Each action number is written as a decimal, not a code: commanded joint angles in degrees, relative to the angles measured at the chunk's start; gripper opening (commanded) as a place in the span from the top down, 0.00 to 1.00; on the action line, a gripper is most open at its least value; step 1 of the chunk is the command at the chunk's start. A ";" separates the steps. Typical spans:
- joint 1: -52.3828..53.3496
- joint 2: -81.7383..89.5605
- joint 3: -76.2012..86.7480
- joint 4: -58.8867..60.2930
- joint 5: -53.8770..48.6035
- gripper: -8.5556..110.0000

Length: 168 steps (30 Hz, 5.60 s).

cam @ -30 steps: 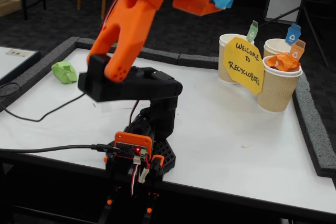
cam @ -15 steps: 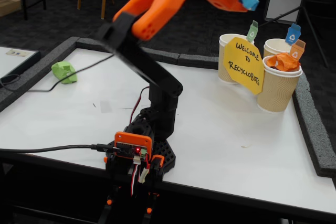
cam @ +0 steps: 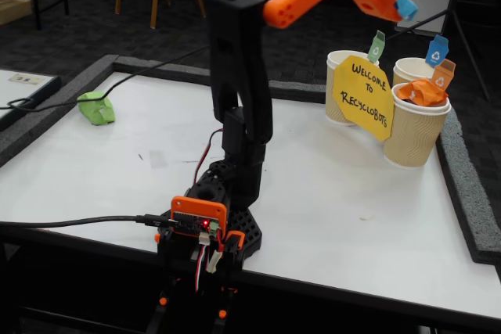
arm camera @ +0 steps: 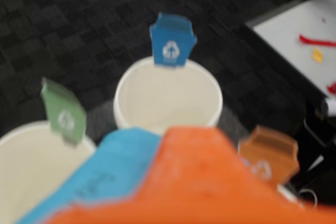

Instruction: Sort rubbish by color.

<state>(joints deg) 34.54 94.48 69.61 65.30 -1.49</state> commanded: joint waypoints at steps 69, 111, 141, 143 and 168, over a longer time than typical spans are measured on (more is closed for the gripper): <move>-1.49 -42.54 -48.78 -4.31 -1.85 0.70; -0.62 -42.36 -53.61 7.21 -1.32 0.93; 1.67 -32.34 -37.79 7.29 -1.85 0.60; 1.67 -31.90 -37.97 5.89 -1.85 0.69; 1.76 -31.46 -48.69 4.39 -1.85 0.88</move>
<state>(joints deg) 34.54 50.62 29.09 70.75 -1.49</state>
